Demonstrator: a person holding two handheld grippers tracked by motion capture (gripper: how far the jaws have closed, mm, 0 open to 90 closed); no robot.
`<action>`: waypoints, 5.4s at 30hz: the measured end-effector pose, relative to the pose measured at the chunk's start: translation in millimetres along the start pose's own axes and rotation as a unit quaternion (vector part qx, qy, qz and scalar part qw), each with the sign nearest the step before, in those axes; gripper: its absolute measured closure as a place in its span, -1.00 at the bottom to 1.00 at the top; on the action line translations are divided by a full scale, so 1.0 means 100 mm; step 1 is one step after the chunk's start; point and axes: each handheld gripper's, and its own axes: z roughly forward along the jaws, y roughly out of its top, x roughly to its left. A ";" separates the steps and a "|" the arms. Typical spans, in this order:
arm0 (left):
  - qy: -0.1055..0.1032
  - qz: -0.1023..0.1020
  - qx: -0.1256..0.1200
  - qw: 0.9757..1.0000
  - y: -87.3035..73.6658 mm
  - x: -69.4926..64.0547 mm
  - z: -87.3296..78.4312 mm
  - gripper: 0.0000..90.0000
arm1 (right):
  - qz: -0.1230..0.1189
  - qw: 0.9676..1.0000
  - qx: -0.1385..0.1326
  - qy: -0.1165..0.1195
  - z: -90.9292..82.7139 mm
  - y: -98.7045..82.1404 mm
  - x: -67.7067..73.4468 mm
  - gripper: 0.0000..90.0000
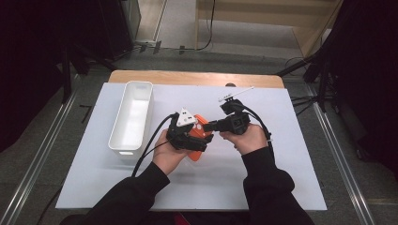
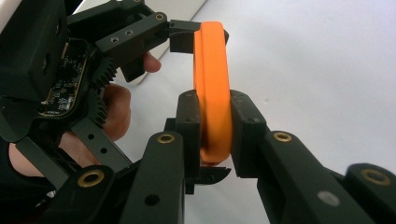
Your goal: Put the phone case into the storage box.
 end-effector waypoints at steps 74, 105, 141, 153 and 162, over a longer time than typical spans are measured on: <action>-0.075 -0.016 0.040 0.996 0.16 0.17 -0.20 -0.63 | -0.058 0.996 -0.063 -0.023 -0.41 -0.15 -0.22 -0.17; -0.124 -0.027 0.057 0.990 0.19 0.23 -0.24 -0.63 | -0.156 0.984 -0.088 -0.004 -0.30 -0.56 -0.34 -0.47; -0.153 -0.043 0.060 0.985 0.21 0.34 -0.30 -0.63 | -0.144 0.985 -0.094 -0.011 -0.16 -1.28 -0.34 -0.48; -0.164 -0.049 0.056 0.984 0.22 0.36 -0.32 -0.64 | -0.126 0.988 -0.091 -0.020 -0.17 -1.51 -0.45 -0.48; -0.162 -0.045 0.052 0.984 0.26 0.39 -0.39 -0.63 | -0.121 0.988 -0.089 -0.027 -0.16 -1.61 -0.49 -0.48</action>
